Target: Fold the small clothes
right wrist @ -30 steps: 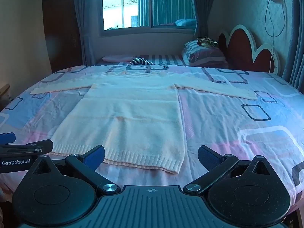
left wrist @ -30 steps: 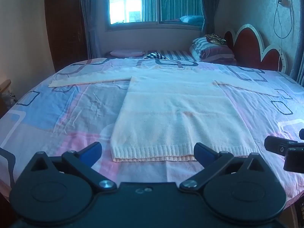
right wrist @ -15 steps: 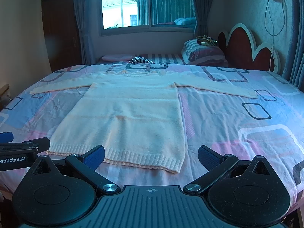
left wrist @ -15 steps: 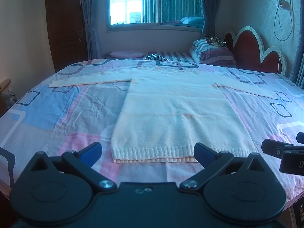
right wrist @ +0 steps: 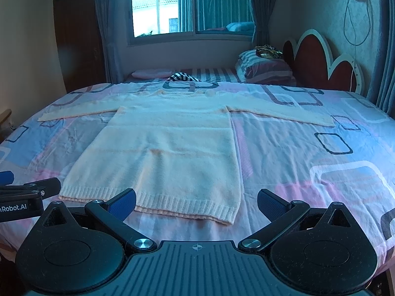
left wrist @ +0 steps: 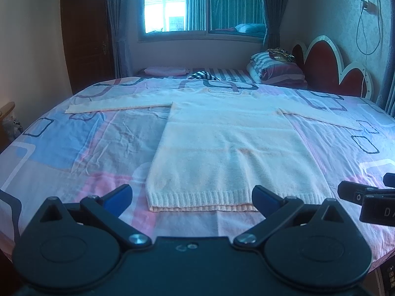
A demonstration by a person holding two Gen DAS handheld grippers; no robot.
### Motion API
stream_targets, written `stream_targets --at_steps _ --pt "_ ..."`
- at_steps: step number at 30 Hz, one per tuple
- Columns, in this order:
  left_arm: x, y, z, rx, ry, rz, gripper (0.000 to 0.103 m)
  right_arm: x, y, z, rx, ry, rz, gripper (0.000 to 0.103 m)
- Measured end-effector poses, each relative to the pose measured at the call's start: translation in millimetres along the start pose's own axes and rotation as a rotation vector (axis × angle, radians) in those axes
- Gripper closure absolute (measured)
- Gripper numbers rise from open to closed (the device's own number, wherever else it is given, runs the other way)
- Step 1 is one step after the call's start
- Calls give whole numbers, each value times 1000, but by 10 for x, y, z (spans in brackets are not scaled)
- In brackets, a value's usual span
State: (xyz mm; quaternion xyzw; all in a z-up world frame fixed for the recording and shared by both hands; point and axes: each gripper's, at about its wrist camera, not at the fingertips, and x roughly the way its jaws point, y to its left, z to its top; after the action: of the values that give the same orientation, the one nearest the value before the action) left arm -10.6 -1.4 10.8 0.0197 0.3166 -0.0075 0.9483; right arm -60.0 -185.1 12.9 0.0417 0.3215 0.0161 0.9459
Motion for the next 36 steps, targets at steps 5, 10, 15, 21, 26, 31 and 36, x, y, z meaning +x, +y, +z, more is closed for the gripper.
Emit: stream_targets --at_steps 5,10,15,21,26,31,36 --pt "-12 1 4 1 -5 1 1 9 -7 2 2 1 -1 0" --pt "-12 10 4 1 -1 -2 1 5 -14 7 3 1 0 0" --pt "-6 11 15 2 0 -2 1 2 -7 11 3 1 -1 0" --pt "-13 -16 17 6 -4 -2 1 -10 -23 22 6 -1 -2 0" --pt "-30 -32 19 7 -4 -5 1 -19 -31 26 7 -3 -4 0" --pt "-43 -39 24 8 -7 -6 1 -22 -37 30 9 -2 -6 0" --pt "-42 -45 19 4 -6 -2 1 -23 -39 32 8 -3 -5 0"
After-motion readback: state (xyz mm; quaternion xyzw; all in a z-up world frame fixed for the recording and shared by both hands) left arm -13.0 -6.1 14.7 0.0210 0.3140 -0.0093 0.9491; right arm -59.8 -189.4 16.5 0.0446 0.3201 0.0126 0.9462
